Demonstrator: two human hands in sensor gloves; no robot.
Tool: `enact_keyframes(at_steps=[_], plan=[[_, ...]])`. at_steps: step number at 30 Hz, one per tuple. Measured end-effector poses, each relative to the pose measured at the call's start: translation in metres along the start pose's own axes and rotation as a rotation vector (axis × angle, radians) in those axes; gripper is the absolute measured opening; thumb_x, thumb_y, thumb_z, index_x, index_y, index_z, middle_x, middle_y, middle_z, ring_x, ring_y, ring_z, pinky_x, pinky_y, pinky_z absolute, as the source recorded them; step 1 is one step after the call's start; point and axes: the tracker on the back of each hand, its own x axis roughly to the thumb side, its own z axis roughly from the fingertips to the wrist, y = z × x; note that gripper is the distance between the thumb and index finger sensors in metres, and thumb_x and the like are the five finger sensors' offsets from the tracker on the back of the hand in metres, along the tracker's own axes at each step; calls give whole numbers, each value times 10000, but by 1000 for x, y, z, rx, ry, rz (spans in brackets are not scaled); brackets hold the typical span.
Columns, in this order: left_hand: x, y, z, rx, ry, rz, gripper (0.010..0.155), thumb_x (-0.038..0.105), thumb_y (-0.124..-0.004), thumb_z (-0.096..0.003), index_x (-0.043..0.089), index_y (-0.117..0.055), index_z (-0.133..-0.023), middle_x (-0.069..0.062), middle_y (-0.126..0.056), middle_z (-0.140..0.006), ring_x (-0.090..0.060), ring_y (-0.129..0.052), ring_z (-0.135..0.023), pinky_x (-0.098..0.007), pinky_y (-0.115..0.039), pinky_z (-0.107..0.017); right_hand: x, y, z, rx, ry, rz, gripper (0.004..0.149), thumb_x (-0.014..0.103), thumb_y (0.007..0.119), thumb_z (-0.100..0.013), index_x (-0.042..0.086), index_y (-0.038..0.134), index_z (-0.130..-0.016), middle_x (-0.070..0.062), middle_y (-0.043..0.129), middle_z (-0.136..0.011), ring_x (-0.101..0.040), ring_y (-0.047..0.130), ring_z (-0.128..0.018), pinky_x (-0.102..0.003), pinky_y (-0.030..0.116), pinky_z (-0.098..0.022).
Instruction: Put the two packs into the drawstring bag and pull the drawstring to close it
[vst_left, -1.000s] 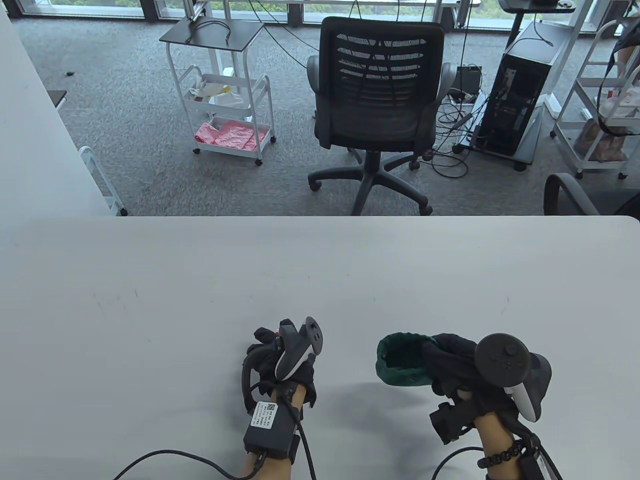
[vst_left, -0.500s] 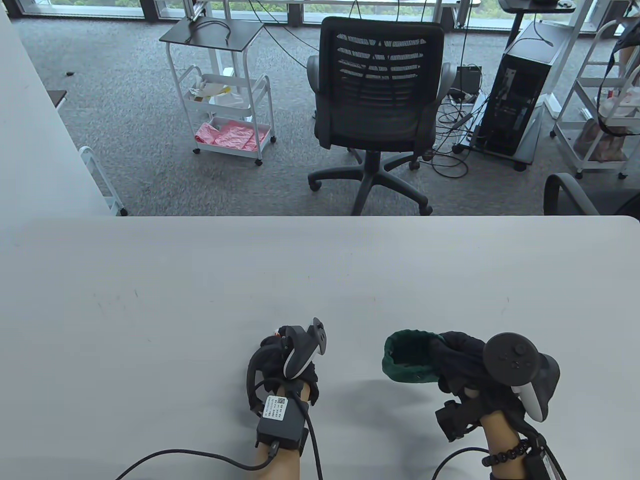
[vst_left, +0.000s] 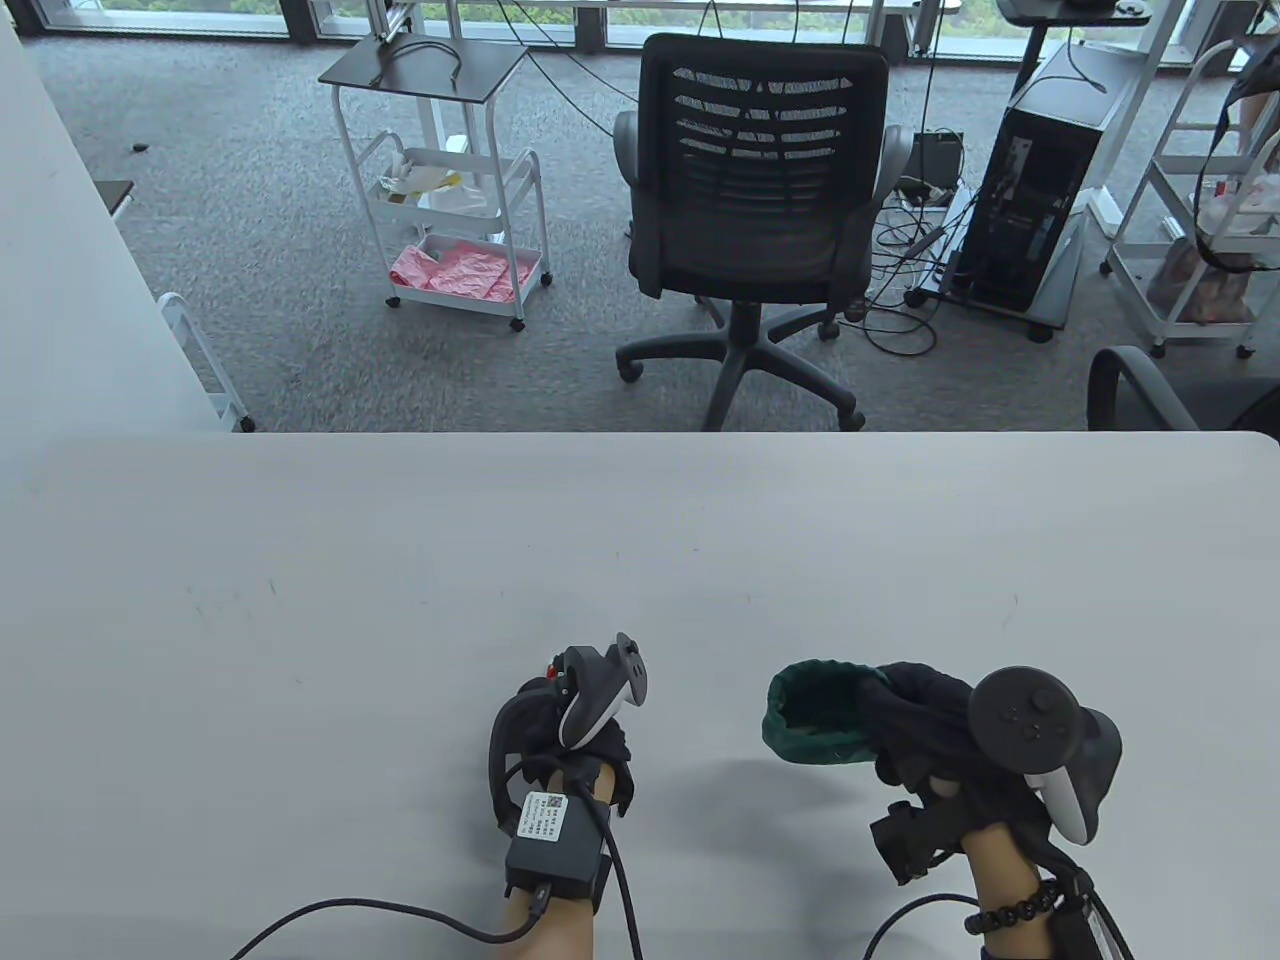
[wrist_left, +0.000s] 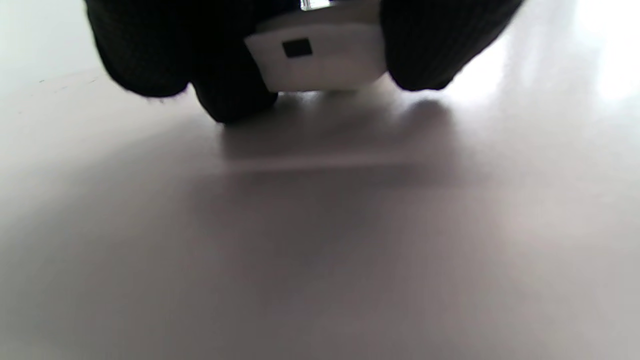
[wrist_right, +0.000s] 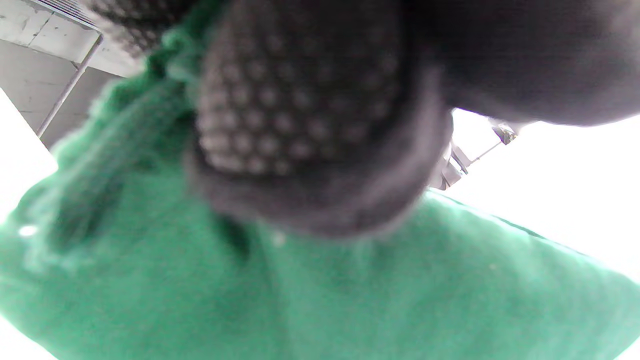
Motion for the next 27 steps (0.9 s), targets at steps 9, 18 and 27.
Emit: enact_keyframes(at_steps=[9, 18, 27], plan=[[-26, 4, 7, 77, -25, 175, 667, 419, -787, -498, 204, -538, -1078, -296, -708, -1001, -364, -965, -727, -525, -870, -563, 1, 3, -1, 30, -11, -7, 420, 387, 858, -477, 22, 949, -664, -44, 1055, -359, -77, 1072, -87, -253, 959, -59], [-65, 63, 73, 234, -214, 485, 643, 439, -775, -496, 146, -616, -1046, -304, -679, -1009, -337, -1007, -662, -506, -902, -518, 5, -3, 2, -6, -25, 1, 420, 389, 857, -477, 25, 949, -664, -42, 1056, -356, -76, 1070, -84, -250, 958, -57], [-74, 130, 166, 435, -544, 723, 565, 476, -807, -482, 164, -752, -950, -186, -744, -978, -291, -1076, -621, -466, -956, -495, 3, 1, 1, 14, -3, 6, 420, 386, 859, -477, 21, 950, -662, -45, 1056, -352, -74, 1069, -81, -251, 957, -54]])
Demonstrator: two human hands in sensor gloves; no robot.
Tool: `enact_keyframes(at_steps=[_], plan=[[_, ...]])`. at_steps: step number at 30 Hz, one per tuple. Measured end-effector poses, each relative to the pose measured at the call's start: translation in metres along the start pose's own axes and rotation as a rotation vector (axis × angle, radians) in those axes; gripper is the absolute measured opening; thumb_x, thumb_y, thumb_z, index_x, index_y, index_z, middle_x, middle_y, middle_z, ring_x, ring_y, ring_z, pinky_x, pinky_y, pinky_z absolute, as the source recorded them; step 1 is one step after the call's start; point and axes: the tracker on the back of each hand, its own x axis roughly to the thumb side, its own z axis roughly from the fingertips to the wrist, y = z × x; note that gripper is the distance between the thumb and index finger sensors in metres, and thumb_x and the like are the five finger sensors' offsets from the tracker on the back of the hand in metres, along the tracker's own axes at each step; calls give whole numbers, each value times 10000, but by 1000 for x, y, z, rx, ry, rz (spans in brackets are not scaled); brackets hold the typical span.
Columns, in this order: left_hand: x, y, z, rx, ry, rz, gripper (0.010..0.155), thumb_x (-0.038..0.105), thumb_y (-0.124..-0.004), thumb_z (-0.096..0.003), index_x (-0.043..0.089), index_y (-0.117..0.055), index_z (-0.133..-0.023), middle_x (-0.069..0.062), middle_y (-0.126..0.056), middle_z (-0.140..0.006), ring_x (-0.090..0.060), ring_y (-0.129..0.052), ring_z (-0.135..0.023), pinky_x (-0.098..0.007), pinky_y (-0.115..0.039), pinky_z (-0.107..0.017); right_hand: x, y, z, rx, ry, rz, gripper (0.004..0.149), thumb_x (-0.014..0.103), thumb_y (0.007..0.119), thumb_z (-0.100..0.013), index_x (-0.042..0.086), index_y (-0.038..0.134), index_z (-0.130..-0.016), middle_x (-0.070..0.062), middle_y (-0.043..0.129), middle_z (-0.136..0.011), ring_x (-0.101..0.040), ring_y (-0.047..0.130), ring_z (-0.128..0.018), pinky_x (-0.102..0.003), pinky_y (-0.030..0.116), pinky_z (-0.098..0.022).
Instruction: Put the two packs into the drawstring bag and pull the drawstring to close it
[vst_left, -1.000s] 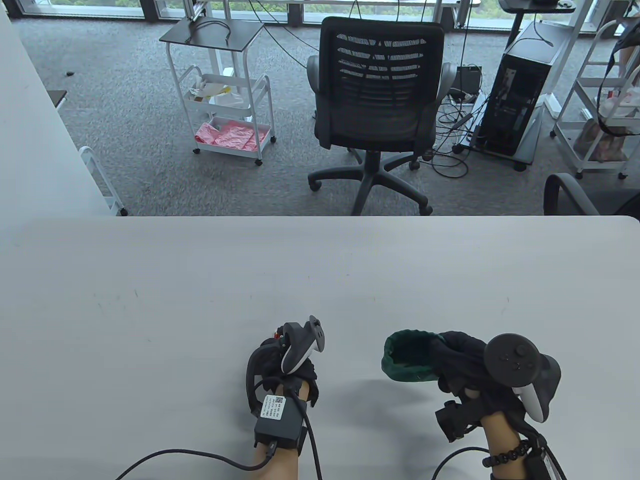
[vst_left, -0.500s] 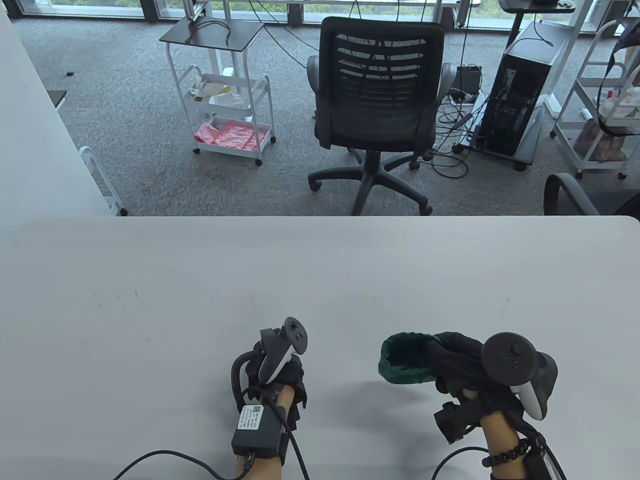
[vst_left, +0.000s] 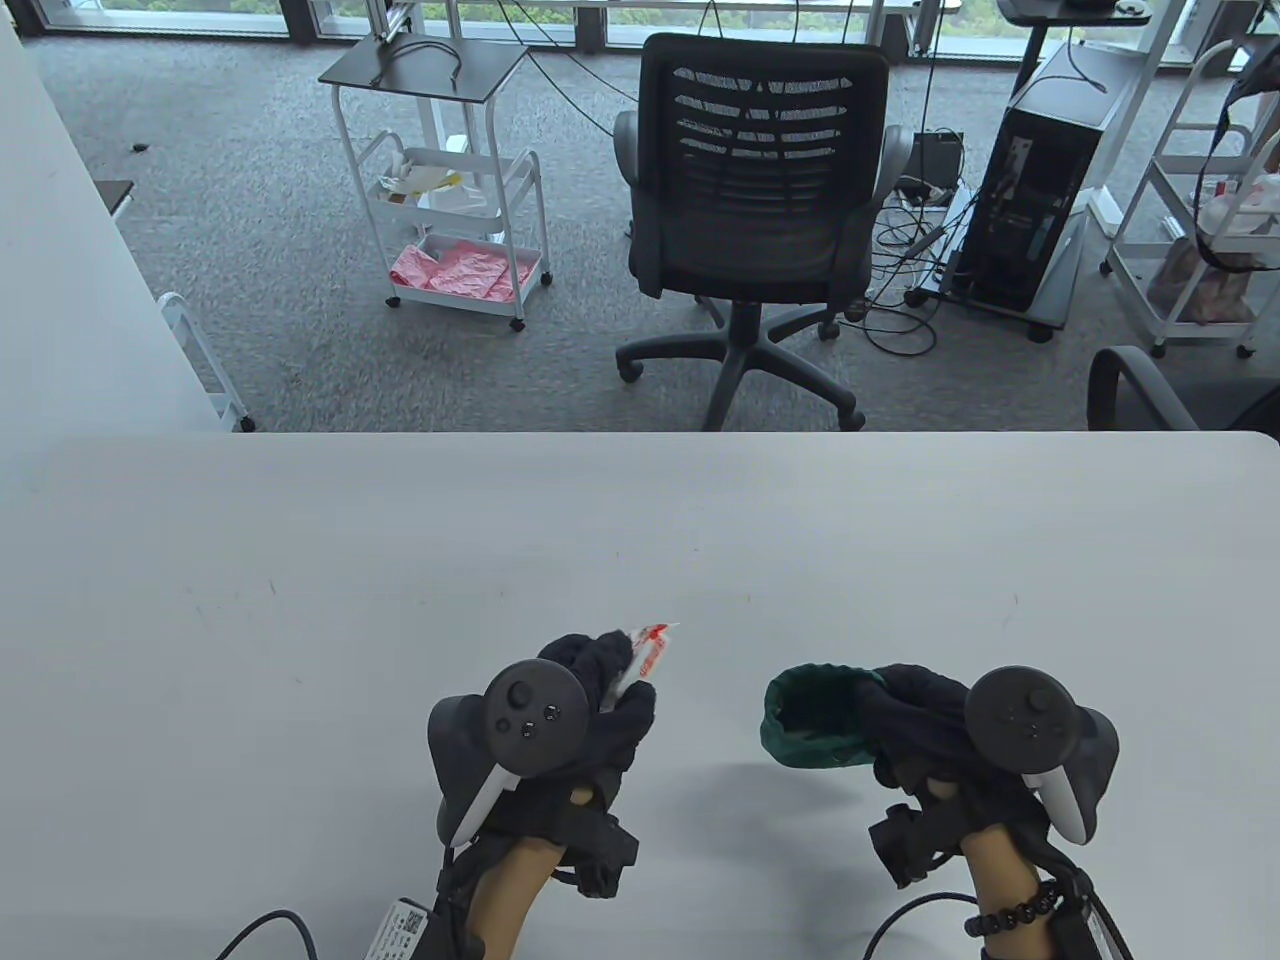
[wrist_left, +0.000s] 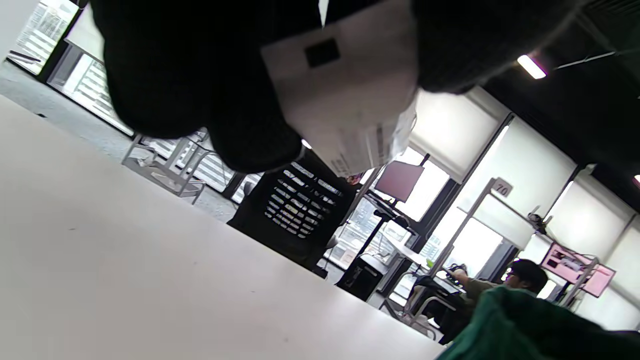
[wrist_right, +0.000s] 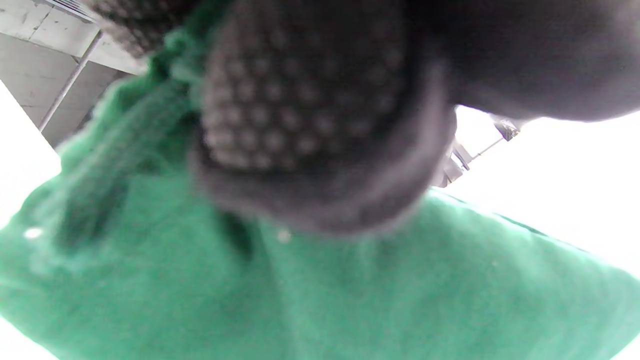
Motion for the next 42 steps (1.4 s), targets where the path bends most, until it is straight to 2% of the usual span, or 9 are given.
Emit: enact_keyframes(at_steps=[5, 10, 16, 19, 24, 34, 42], plan=[[33, 0, 6, -20, -128, 74, 525, 490, -836, -464, 195, -813, -899, -140, -842, -929, -277, -1115, -591, -452, -986, -471, 0, 2, 0, 9, 2, 8, 421, 387, 858, -477, 21, 949, -664, -43, 1056, -352, -74, 1069, -81, -251, 958, -54], [53, -19, -3, -75, -174, 24, 510, 500, -844, -457, 204, -847, -872, -122, -899, -890, -267, -1136, -549, -442, -1001, -439, 2, 8, 0, 24, -3, 25, 420, 387, 858, -477, 22, 950, -663, -43, 1056, -353, -75, 1069, -81, -251, 957, -54], [66, -46, -15, -128, -166, -69, 486, 495, -857, -455, 210, -888, -847, -115, -919, -865, -273, -1142, -518, -446, -1001, -415, 6, 9, 1, 37, -34, 38, 418, 386, 858, -477, 25, 949, -666, -42, 1055, -355, -74, 1067, -82, -250, 956, -56], [70, -52, -21, -128, -164, -147, 483, 493, -856, -457, 208, -891, -846, -115, -921, -860, -274, -1141, -510, -445, -1001, -406, 7, 9, 1, 54, -46, 36, 416, 385, 857, -476, 26, 949, -666, -43, 1054, -357, -76, 1066, -84, -252, 955, -58], [70, -63, -26, -142, -148, -166, 493, 489, -862, -452, 209, -881, -858, -113, -919, -863, -285, -1135, -520, -456, -992, -418, 11, 12, 2, 85, -79, 14, 413, 385, 854, -478, 32, 947, -670, -38, 1052, -358, -73, 1064, -87, -250, 954, -60], [74, -80, -27, -41, -155, -216, 535, 513, -883, -405, 221, -845, -852, -83, -918, -852, -275, -1123, -548, -457, -978, -456, 10, 17, 2, 141, -79, -111, 412, 383, 844, -485, 30, 940, -675, -35, 1047, -366, -70, 1062, -93, -247, 954, -67], [66, -87, -34, -26, -152, -213, 532, 520, -874, -381, 245, -863, -837, -62, -936, -840, -256, -1131, -549, -442, -985, -463, 9, 20, 1, 176, -77, -201, 408, 377, 833, -493, 32, 932, -687, -33, 1043, -377, -68, 1061, -106, -246, 953, -76]])
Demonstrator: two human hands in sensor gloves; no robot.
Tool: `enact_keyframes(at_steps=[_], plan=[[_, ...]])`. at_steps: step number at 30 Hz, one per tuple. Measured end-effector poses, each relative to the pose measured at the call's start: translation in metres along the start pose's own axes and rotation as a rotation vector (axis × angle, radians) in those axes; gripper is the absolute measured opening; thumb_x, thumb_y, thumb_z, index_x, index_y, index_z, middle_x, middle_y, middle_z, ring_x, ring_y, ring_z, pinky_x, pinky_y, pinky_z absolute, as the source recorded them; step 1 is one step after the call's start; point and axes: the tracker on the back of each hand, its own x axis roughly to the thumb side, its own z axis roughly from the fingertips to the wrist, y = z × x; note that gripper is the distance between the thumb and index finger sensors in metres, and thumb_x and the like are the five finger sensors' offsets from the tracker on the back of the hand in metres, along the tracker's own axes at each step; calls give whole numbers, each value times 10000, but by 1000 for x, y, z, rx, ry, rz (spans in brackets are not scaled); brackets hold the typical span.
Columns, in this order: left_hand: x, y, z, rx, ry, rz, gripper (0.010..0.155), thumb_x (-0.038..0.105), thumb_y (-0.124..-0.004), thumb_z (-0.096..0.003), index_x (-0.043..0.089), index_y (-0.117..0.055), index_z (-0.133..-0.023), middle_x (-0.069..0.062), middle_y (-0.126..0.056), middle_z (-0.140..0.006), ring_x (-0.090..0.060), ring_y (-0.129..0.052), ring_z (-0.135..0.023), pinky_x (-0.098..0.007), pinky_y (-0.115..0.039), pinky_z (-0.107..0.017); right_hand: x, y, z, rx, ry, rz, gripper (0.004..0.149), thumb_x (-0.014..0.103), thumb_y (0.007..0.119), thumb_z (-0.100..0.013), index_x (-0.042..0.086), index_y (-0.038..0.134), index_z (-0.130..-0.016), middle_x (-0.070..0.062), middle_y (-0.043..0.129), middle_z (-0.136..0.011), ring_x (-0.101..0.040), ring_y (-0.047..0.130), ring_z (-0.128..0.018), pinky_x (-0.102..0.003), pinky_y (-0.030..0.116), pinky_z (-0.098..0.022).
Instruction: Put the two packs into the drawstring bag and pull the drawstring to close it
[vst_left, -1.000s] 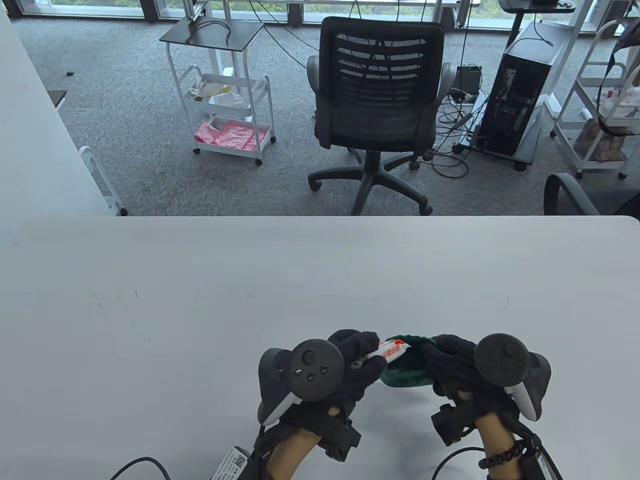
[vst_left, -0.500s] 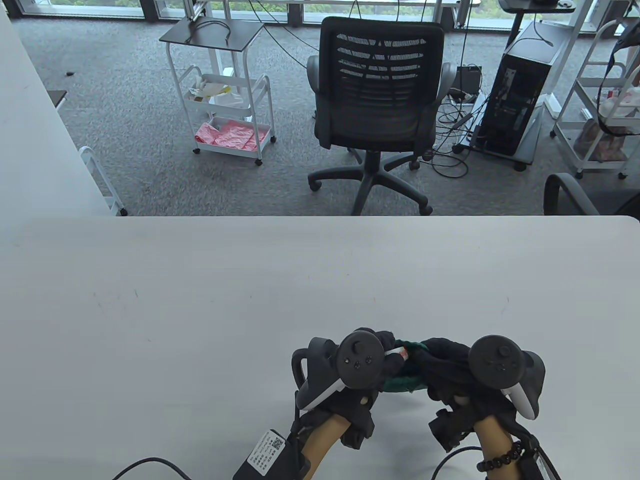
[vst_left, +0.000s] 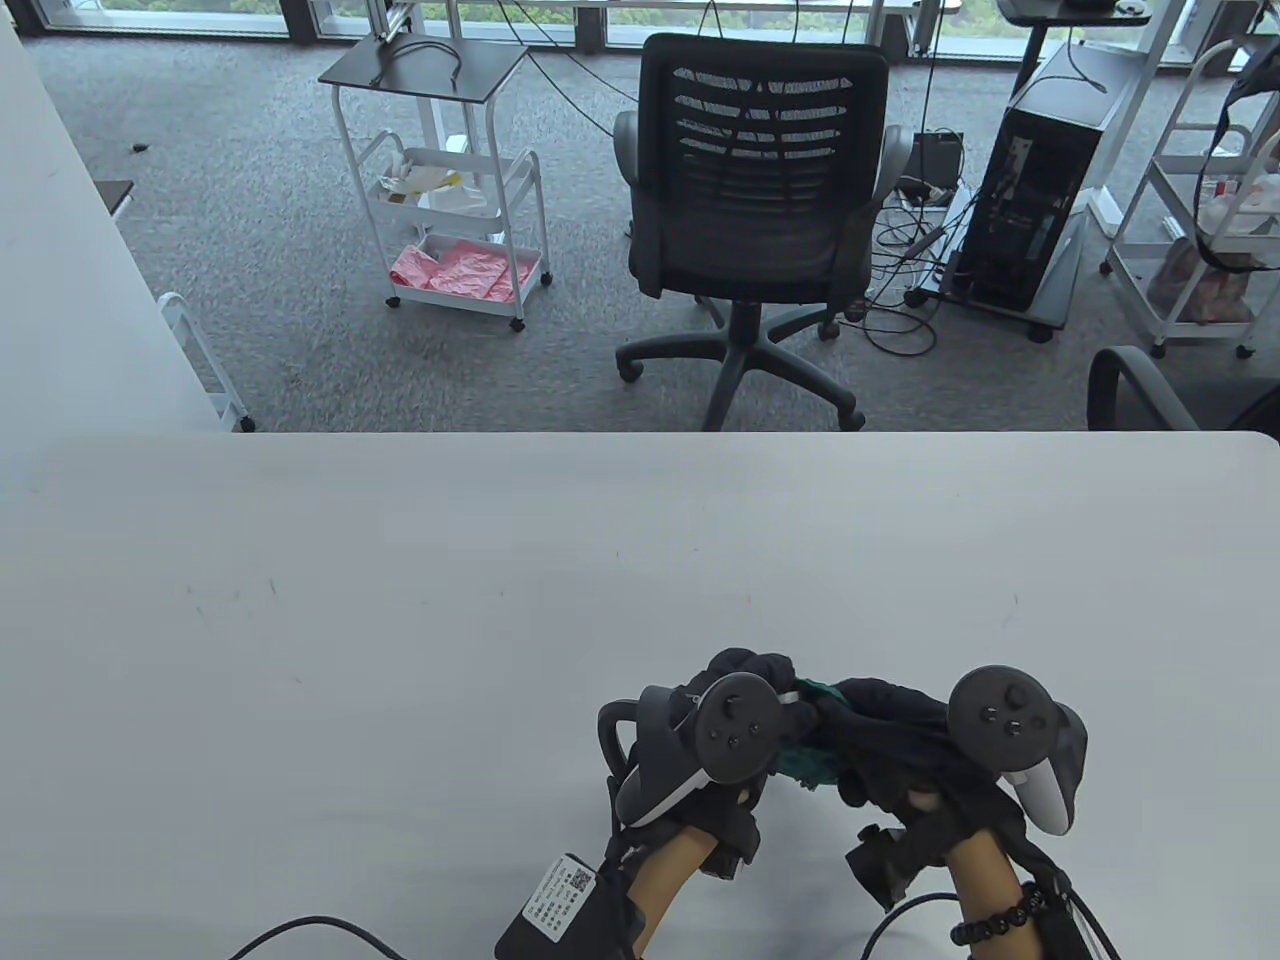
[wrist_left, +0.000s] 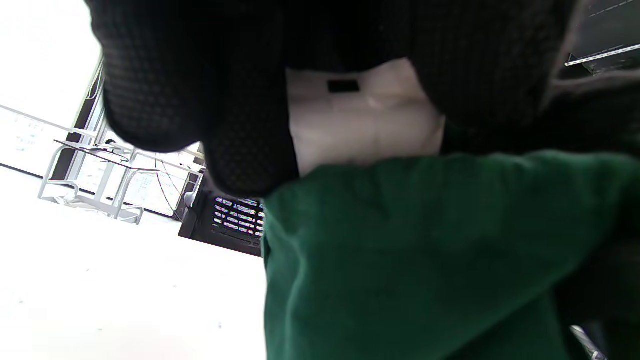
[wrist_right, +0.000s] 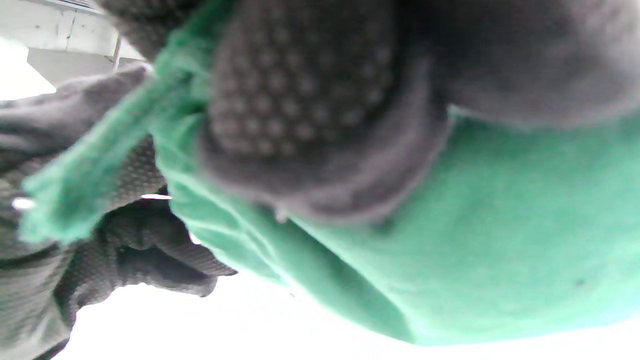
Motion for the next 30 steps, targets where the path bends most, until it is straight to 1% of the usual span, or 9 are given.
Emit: enact_keyframes(at_steps=[11, 13, 15, 17, 20, 22, 24, 27, 30], plan=[[-8, -9, 1, 43, 15, 60, 467, 454, -870, -411, 259, -865, -836, -59, -942, -829, -181, -1127, -546, -390, -992, -482, -11, -1, -3, 34, 24, -143, 411, 374, 819, -503, 28, 918, -700, -34, 1037, -396, -68, 1060, -124, -247, 953, -92], [-6, -11, 0, 52, 17, -27, 449, 412, -894, -428, 248, -858, -844, -66, -935, -832, -181, -1116, -538, -399, -981, -470, -11, 0, -3, 45, 20, -151, 412, 374, 818, -504, 27, 914, -704, -32, 1036, -400, -67, 1060, -129, -245, 954, -95], [-6, -13, -1, 64, 36, -123, 561, 469, -885, -422, 216, -796, -916, -95, -886, -878, -237, -1077, -580, -444, -939, -483, -11, 0, -3, 47, 16, -172, 409, 374, 817, -505, 32, 914, -707, -33, 1036, -403, -69, 1060, -131, -247, 954, -98], [-11, -18, -2, -11, 128, -122, 738, 522, -856, -428, 148, -653, -1031, -169, -775, -971, -315, -1019, -665, -506, -884, -530, -10, -1, -3, 39, 12, -171, 409, 376, 816, -504, 36, 914, -709, -31, 1035, -405, -70, 1061, -135, -247, 954, -101], [-29, -28, -1, -164, 241, 41, 749, 570, -756, -478, 113, -610, -1053, -185, -787, -962, -313, -1035, -636, -502, -892, -510, -12, -1, -3, 49, 10, -203, 406, 378, 814, -507, 43, 912, -715, -30, 1035, -410, -72, 1062, -141, -250, 954, -107], [-42, -31, 1, -243, 300, 175, 729, 592, -733, -483, 101, -668, -1018, -137, -899, -850, -234, -1088, -506, -438, -940, -428, -11, -1, -3, 48, -1, -185, 405, 379, 814, -508, 50, 911, -722, -30, 1034, -418, -75, 1062, -149, -252, 954, -113], [-51, -34, 2, -286, 319, 296, 595, 554, -751, -495, 143, -802, -922, -79, -994, -725, -183, -1117, -404, -397, -968, -364, -9, 1, -3, 64, -14, -169, 406, 381, 813, -508, 54, 908, -729, -31, 1034, -427, -79, 1064, -158, -254, 955, -121], [-58, -31, 0, -261, 304, 343, 446, 473, -823, -489, 184, -893, -822, -36, -1048, -611, -127, -1127, -303, -353, -988, -300, -7, 4, -4, 58, -15, -81, 412, 378, 817, -506, 45, 907, -732, -42, 1035, -433, -92, 1066, -162, -265, 954, -123], [-59, -24, 1, -196, 281, 291, 423, 455, -868, -468, 185, -915, -790, -25, -1059, -560, -102, -1122, -268, -333, -995, -283, -6, 5, -4, 39, -30, 100, 419, 382, 818, -502, 48, 908, -739, -47, 1039, -438, -93, 1071, -164, -263, 957, -123]])
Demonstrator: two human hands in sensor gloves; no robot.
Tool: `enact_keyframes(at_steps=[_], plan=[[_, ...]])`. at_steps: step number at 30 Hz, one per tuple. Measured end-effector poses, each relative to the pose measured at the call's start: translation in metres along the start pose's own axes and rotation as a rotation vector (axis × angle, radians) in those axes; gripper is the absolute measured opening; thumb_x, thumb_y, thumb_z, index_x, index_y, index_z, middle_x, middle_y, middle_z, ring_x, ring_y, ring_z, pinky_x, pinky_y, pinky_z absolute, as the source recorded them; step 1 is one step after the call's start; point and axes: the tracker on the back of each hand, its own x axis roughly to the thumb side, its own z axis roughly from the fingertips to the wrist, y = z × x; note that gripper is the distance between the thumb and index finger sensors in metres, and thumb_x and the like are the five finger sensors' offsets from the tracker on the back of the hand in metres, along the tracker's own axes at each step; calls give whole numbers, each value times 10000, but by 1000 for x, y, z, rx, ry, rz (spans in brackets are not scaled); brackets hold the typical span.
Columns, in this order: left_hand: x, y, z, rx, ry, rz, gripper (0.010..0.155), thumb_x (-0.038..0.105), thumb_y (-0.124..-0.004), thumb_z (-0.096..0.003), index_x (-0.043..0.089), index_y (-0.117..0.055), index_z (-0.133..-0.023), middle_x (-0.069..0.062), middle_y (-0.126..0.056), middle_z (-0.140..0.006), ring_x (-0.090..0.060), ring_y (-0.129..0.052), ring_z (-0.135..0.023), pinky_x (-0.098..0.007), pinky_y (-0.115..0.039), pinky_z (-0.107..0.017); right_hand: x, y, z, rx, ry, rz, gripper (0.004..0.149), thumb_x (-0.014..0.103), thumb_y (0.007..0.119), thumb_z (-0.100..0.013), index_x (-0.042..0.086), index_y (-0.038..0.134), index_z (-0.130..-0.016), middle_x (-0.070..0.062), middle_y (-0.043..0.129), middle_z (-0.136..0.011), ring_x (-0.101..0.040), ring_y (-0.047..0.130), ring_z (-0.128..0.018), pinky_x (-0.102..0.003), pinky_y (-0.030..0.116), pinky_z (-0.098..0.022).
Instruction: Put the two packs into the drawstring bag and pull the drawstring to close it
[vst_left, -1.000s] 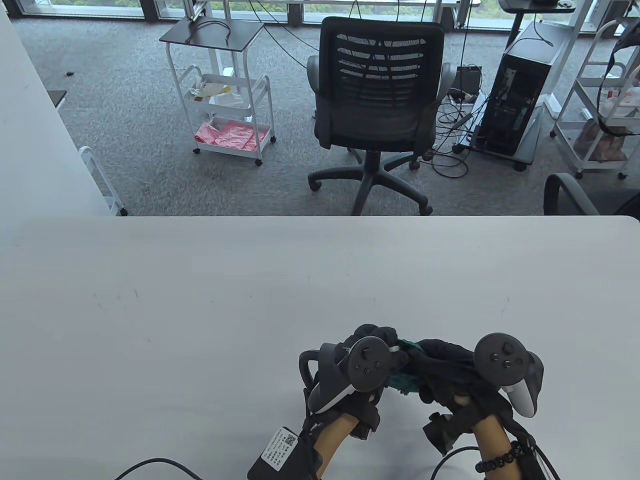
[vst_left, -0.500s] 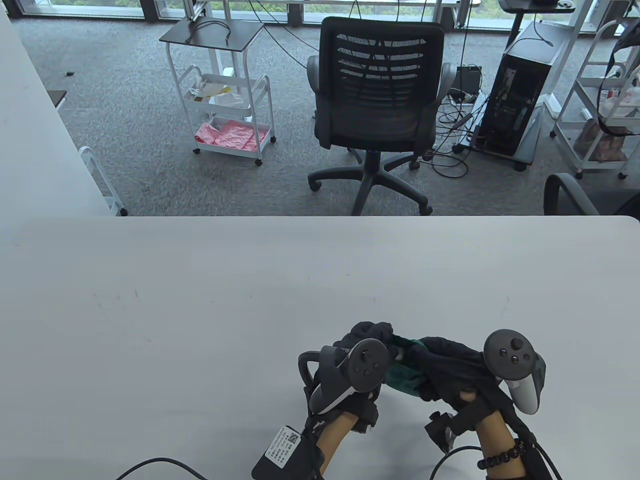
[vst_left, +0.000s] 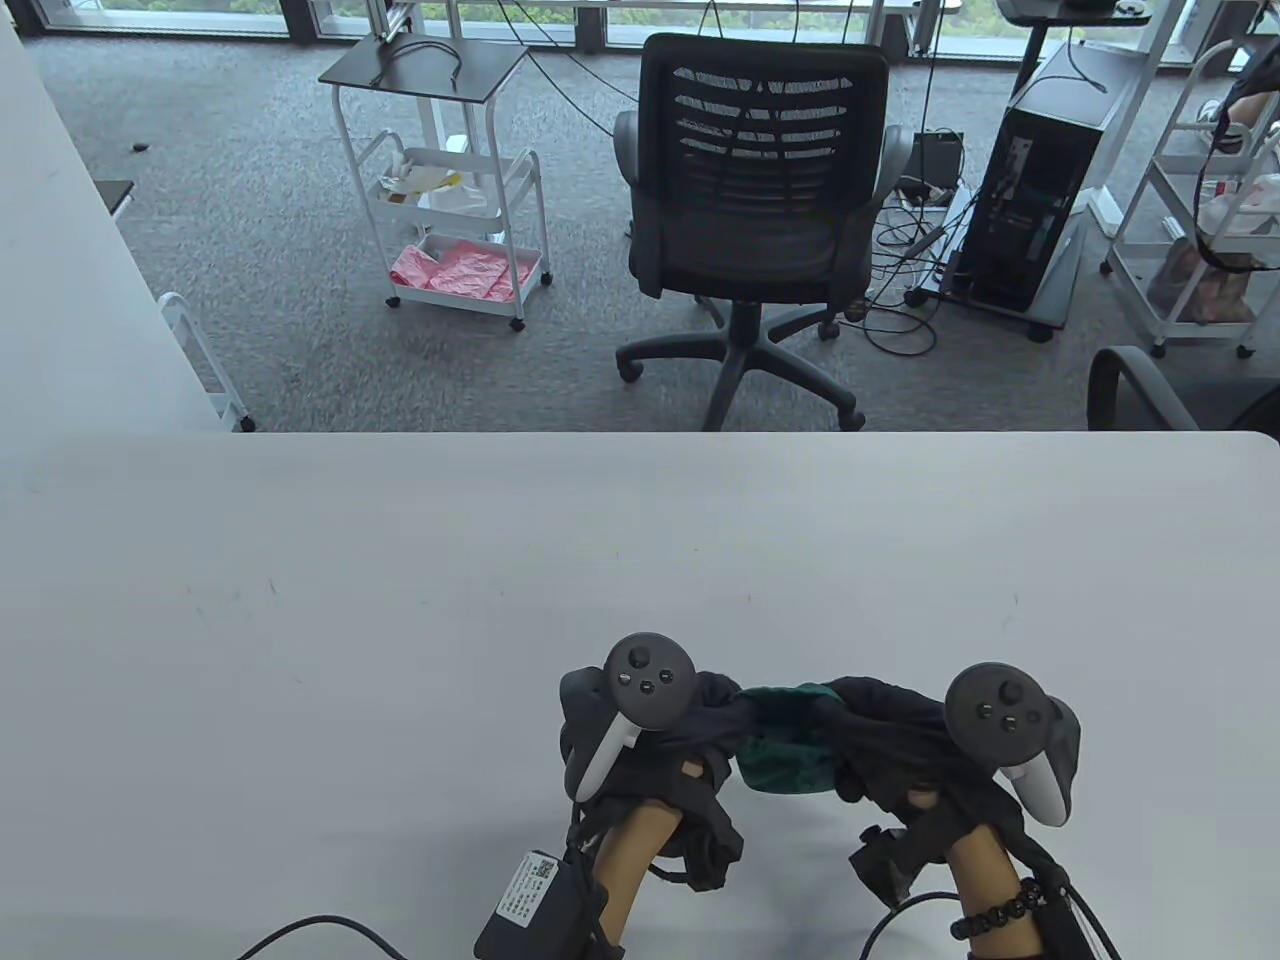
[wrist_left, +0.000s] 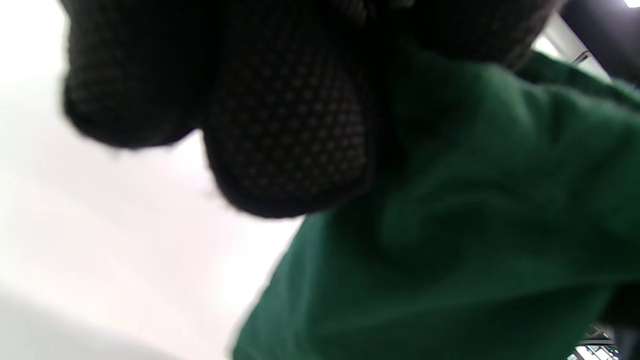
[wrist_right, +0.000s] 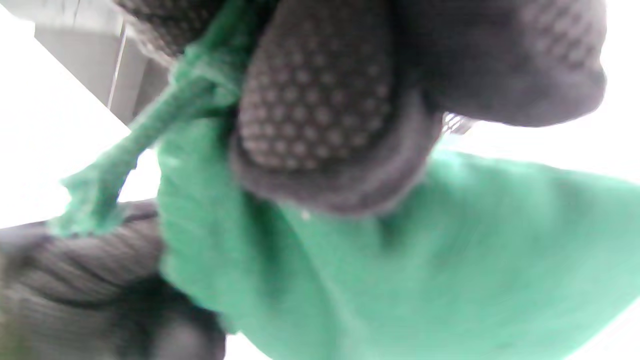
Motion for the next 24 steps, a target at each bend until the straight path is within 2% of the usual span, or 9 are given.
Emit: enact_keyframes(at_steps=[2, 6, 12, 19, 24], plan=[[-3, 1, 4, 41, -4, 40, 422, 440, -886, -460, 178, -913, -790, -27, -1056, -556, -98, -1119, -262, -331, -995, -280, -1, 3, -1, 0, 1, 49, 422, 386, 818, -499, 57, 905, -749, -55, 1040, -452, -99, 1075, -175, -266, 958, -130], [-8, 3, 7, 85, -17, 121, 425, 436, -891, -460, 174, -908, -794, -27, -1052, -546, -93, -1112, -251, -327, -992, -273, -2, 5, -2, 28, -4, 15, 431, 389, 818, -499, 62, 894, -770, -66, 1038, -490, -129, 1083, -212, -289, 960, -159], [-11, 9, 1, 84, -22, 111, 423, 439, -883, -467, 176, -903, -798, -21, -1048, -536, -85, -1103, -245, -322, -989, -269, -1, 5, -3, 40, -42, 9, 445, 395, 813, -502, 76, 870, -807, -72, 1028, -562, -167, 1095, -290, -323, 966, -221], [-26, -2, -1, 74, -16, 204, 422, 429, -866, -482, 175, -890, -817, -21, -1042, -538, -87, -1100, -250, -327, -986, -275, -3, 2, -2, 12, -58, -4, 444, 380, 820, -499, 86, 856, -829, -88, 1019, -605, -193, 1098, -338, -347, 966, -260], [-29, -1, -1, 76, -18, 230, 418, 425, -845, -495, 173, -879, -827, -20, -1037, -545, -88, -1100, -257, -329, -985, -282, -1, -2, -2, -3, -89, -17, 438, 368, 817, -500, 93, 849, -839, -93, 1015, -629, -202, 1099, -367, -356, 966, -283]])
